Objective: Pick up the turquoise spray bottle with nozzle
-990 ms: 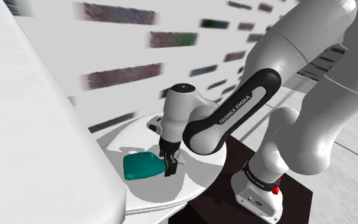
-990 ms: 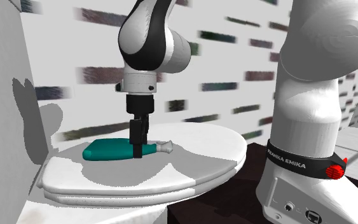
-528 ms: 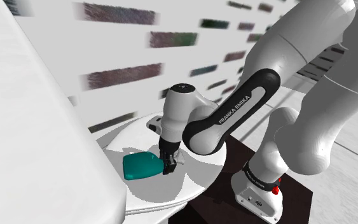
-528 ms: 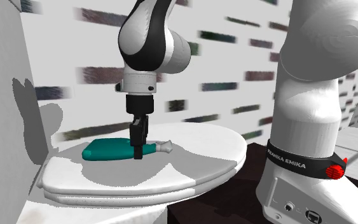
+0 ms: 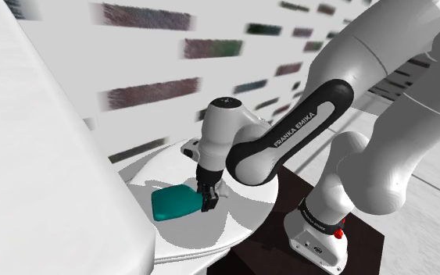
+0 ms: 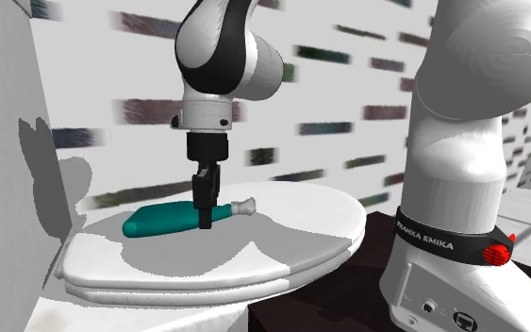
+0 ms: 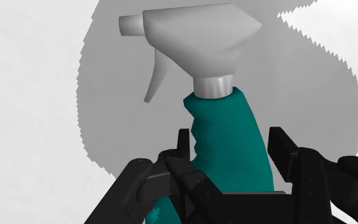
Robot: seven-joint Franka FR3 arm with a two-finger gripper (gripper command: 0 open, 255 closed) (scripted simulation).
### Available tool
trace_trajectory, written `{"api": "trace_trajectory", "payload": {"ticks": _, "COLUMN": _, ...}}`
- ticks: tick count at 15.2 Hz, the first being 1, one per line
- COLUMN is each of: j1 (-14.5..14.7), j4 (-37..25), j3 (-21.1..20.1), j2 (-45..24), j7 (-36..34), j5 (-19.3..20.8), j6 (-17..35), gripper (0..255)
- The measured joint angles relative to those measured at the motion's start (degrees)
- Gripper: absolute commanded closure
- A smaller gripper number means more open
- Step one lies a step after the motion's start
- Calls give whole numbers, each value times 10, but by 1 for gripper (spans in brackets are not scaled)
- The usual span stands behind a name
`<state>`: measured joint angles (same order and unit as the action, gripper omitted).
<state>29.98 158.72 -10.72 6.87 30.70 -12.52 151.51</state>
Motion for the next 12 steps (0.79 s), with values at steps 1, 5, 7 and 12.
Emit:
{"api": "trace_trajectory", "payload": {"ticks": 1, "j1": 0, "j4": -3, "j3": 0, "j2": 9, "j7": -2, "j5": 1, "j6": -11, "gripper": 255}}
{"api": "trace_trajectory", "payload": {"ticks": 5, "j1": 0, "j4": -6, "j3": 1, "j2": 45, "j7": -5, "j5": 3, "j6": -51, "gripper": 255}}
{"api": "trace_trajectory", "payload": {"ticks": 7, "j1": 0, "j4": -8, "j3": 2, "j2": 64, "j7": -7, "j5": 3, "j6": -72, "gripper": 255}}
{"api": "trace_trajectory", "payload": {"ticks": 12, "j1": -1, "j4": -19, "j3": 4, "j2": 101, "j7": -11, "j5": 7, "j6": -120, "gripper": 255}}
